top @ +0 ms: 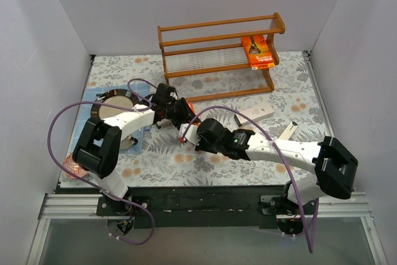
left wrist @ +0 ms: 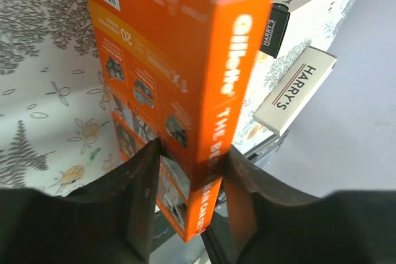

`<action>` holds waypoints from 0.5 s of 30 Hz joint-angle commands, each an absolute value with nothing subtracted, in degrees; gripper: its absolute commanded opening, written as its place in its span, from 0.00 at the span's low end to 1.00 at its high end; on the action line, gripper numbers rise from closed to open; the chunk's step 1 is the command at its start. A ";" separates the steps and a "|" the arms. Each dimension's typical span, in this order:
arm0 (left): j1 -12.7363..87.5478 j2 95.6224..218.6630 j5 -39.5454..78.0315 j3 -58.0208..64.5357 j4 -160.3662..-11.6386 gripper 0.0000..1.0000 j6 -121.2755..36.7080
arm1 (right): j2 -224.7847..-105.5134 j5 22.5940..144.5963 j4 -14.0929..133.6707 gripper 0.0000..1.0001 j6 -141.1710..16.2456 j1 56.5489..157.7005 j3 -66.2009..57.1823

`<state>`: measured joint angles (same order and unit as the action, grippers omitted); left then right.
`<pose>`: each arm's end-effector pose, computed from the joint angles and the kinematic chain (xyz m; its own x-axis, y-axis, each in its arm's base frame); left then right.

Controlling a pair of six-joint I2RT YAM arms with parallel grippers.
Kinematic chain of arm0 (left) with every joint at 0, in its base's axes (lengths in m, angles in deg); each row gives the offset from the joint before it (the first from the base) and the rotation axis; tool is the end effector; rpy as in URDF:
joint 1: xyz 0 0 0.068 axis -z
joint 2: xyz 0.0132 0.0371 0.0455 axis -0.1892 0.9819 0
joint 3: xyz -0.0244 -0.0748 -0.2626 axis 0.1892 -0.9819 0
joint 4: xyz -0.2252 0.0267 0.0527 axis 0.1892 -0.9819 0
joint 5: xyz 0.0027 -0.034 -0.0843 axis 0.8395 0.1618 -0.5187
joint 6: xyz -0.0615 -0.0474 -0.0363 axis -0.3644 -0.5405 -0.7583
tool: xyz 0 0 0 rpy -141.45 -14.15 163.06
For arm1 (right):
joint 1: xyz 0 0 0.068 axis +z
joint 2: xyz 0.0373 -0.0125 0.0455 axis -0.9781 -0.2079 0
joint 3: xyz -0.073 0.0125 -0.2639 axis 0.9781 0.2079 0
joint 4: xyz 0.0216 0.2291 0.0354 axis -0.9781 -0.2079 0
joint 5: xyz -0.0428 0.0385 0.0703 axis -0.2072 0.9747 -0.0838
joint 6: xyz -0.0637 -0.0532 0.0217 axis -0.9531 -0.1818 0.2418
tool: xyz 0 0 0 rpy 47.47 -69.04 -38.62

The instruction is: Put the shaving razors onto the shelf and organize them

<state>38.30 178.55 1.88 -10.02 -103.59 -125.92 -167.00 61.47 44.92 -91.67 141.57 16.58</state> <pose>0.2886 -0.1864 0.1786 -0.5763 -0.7127 0.4000 -0.7684 0.3059 -0.5621 0.1551 0.2696 0.2258 0.0145 -0.7993 -0.6008 -0.8449 0.3115 -0.4349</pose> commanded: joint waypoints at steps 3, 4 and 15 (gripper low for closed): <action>38.07 174.03 5.53 -14.58 -108.94 0.21 -121.68 | -165.91 60.31 44.48 0.20 -93.54 141.81 15.76; 37.80 173.41 4.66 -15.20 -108.41 0.17 -121.41 | -165.20 60.14 43.17 0.26 -93.27 141.63 15.67; 31.47 166.38 -20.51 -26.54 -78.82 0.08 -117.37 | -158.86 89.26 28.74 0.57 -78.61 117.05 9.51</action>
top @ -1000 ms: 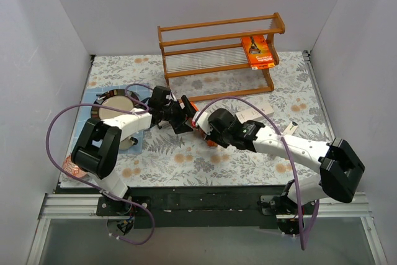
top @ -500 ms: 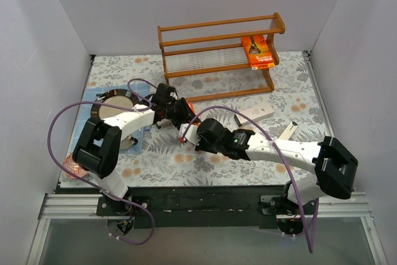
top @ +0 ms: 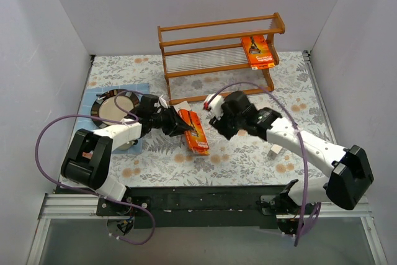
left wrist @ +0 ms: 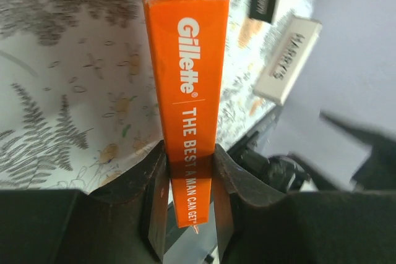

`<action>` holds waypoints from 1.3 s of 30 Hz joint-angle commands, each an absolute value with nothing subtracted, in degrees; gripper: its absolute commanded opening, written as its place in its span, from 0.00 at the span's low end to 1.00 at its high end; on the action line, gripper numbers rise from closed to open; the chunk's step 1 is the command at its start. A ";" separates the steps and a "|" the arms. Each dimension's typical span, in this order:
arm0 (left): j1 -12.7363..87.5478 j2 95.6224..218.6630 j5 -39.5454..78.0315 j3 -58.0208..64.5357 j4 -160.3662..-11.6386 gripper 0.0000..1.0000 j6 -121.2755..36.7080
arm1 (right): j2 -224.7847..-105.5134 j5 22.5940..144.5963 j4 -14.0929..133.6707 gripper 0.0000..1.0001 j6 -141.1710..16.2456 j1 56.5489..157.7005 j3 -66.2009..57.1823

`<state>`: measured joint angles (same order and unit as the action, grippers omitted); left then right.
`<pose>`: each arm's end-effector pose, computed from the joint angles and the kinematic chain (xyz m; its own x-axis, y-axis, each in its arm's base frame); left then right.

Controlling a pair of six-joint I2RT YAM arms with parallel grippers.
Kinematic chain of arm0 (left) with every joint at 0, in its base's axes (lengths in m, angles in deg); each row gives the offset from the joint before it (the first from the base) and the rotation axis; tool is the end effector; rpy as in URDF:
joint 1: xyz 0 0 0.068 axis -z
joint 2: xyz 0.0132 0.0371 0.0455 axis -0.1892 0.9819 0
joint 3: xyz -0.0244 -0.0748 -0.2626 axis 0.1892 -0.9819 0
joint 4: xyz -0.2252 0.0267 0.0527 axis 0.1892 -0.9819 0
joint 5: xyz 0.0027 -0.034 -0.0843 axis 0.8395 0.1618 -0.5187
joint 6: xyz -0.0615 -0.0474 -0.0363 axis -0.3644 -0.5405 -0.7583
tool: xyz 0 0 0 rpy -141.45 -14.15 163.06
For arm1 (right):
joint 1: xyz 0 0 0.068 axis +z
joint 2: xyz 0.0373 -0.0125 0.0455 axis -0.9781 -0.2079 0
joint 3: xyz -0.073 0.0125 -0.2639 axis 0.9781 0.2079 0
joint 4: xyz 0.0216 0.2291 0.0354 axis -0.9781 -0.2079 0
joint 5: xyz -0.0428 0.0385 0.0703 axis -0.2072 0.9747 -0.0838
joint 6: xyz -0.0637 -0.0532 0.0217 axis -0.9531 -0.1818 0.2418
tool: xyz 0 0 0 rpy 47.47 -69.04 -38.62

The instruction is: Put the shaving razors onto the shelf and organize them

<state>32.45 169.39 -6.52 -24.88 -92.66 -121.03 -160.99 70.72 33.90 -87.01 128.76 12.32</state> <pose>0.2604 -0.1482 0.1725 -0.6475 -0.6354 0.4208 -0.6968 0.2701 -0.6644 0.1878 0.2191 0.2576 -0.2007 -0.7251 -0.6587 -0.8308 0.4823 -0.2778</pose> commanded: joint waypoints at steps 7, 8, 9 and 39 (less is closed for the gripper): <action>30.68 165.76 -35.06 -26.37 -65.53 0.09 -118.59 | -164.05 126.01 40.76 0.75 -63.86 104.02 16.01; 30.33 165.59 -35.86 -26.72 -63.69 0.09 -119.81 | -164.22 127.88 44.09 0.82 -58.26 103.58 17.15; 29.98 165.50 -36.39 -27.07 -62.45 0.09 -120.70 | -165.09 129.64 46.04 0.88 -56.29 103.57 18.64; 22.07 169.81 -33.67 -25.49 -57.26 0.56 -130.46 | -175.47 134.93 62.05 0.30 -41.77 103.66 15.77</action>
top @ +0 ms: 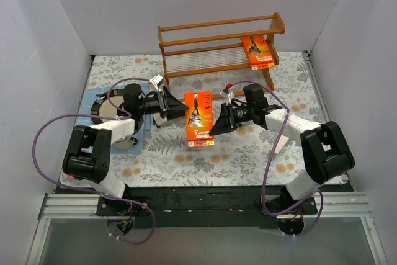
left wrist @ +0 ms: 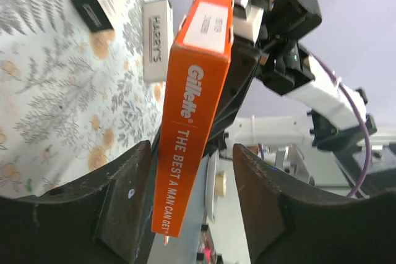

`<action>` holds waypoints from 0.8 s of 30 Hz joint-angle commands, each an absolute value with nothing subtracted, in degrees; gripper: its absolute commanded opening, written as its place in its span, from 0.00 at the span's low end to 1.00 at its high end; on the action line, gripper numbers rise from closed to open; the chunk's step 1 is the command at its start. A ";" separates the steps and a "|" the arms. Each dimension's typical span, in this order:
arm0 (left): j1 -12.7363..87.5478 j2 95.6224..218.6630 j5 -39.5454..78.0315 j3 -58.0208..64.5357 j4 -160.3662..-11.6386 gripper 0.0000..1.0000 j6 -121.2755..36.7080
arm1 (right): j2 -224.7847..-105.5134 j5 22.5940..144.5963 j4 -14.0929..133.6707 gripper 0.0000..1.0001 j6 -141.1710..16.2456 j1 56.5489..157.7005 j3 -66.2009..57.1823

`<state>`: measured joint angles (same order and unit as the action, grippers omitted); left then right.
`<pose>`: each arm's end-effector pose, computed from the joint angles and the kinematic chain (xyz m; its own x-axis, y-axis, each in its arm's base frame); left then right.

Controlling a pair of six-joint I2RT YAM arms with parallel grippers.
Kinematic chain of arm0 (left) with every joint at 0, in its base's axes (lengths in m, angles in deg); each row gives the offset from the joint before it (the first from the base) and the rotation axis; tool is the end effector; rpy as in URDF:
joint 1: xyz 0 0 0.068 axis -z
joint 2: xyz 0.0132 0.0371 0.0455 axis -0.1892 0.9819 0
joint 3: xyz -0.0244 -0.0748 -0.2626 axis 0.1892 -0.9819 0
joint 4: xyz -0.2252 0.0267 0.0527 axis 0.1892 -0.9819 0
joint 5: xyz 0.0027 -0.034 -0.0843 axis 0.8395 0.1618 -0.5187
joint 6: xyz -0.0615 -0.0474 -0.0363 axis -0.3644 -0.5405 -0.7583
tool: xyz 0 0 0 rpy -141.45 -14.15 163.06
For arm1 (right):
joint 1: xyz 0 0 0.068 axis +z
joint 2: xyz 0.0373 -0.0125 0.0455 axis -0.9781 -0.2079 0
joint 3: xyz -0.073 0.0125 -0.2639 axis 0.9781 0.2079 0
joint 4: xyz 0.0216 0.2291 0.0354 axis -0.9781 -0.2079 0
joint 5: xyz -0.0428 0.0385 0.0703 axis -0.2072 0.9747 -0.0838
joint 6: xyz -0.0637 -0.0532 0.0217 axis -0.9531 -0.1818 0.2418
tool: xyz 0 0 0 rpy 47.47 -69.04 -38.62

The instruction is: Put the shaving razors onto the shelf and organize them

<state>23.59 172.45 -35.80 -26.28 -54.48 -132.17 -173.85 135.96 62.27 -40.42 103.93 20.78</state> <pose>0.2930 -0.1351 0.2326 -0.8754 -0.2542 0.4111 -0.4261 0.0044 -0.9047 0.2512 0.1949 0.2210 -0.8836 -0.1613 -0.4395 -0.4677 0.2594 0.8450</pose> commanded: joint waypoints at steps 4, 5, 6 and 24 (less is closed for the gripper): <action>22.07 168.14 -33.32 -28.04 -58.04 0.57 -129.50 | -178.81 134.93 61.71 0.26 -42.03 102.79 10.58; 22.07 167.87 -33.32 -28.30 -58.48 0.57 -129.06 | -180.21 134.93 61.35 0.24 -42.12 102.70 9.61; 22.07 167.78 -33.23 -28.57 -59.18 0.57 -128.27 | -180.83 135.02 61.18 0.22 -42.21 102.52 8.73; 24.62 170.33 -31.82 -27.52 -58.93 0.37 -125.01 | -186.11 134.31 60.47 0.17 -39.40 102.52 2.22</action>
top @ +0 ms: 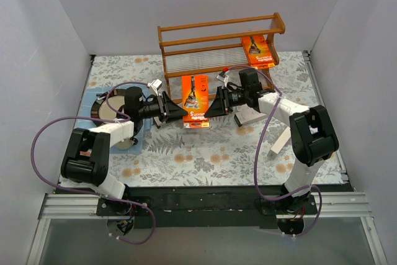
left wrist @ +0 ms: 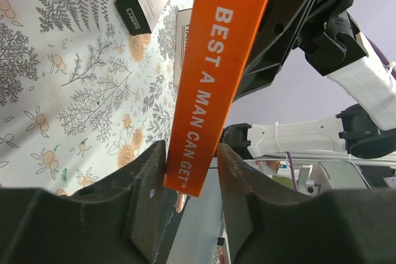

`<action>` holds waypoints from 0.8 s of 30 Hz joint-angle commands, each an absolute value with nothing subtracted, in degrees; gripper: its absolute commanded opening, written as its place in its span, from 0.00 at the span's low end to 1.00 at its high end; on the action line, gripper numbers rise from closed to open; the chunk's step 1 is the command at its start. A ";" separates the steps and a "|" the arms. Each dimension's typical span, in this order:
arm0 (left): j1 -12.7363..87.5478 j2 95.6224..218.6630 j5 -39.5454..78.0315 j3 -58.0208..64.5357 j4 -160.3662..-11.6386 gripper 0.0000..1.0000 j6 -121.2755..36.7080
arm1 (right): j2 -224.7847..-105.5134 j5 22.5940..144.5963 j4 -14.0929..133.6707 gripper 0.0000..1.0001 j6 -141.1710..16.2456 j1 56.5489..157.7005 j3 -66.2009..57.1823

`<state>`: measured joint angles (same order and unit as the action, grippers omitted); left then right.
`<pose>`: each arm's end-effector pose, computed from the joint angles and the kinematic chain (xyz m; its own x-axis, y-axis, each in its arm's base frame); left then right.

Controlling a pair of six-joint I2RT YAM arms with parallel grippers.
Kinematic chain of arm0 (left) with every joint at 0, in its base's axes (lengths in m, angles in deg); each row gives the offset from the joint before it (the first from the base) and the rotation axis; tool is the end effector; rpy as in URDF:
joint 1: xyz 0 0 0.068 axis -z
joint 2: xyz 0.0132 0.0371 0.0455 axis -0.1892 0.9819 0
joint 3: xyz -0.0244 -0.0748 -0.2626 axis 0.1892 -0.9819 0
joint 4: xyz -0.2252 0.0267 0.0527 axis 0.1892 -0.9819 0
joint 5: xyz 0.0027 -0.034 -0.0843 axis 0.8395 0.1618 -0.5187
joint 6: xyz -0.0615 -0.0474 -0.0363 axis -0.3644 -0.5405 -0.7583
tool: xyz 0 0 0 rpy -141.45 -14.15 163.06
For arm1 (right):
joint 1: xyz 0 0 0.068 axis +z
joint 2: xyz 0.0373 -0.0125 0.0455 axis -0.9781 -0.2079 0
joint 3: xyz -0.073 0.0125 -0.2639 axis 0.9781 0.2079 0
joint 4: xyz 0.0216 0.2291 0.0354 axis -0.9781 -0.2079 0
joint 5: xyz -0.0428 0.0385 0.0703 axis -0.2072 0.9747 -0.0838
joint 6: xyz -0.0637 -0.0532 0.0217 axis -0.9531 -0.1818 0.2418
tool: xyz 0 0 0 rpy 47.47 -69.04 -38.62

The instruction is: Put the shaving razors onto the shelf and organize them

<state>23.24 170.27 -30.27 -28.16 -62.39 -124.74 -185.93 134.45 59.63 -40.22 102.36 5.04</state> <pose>0.2867 -0.1281 0.2175 -0.8518 -0.3582 0.3822 -0.4280 0.0552 -0.9021 0.3146 0.2132 0.2291 -0.8819 -0.1206 -0.4558 -0.4705 0.2884 0.8340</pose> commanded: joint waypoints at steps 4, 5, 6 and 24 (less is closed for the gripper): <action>24.97 171.73 -32.61 -26.90 -56.48 0.21 -126.15 | -186.11 134.05 60.56 0.16 -38.25 103.13 2.57; 24.97 171.82 -32.96 -26.90 -55.94 0.14 -126.68 | -186.02 133.79 60.47 0.19 -38.16 103.13 2.57; 24.97 171.65 -33.23 -26.64 -56.03 0.12 -127.03 | -186.11 132.74 60.47 0.24 -38.16 103.22 2.66; 19.35 182.01 -35.16 -9.17 -59.98 0.02 -133.09 | -179.17 129.83 52.47 0.64 -44.32 90.83 3.88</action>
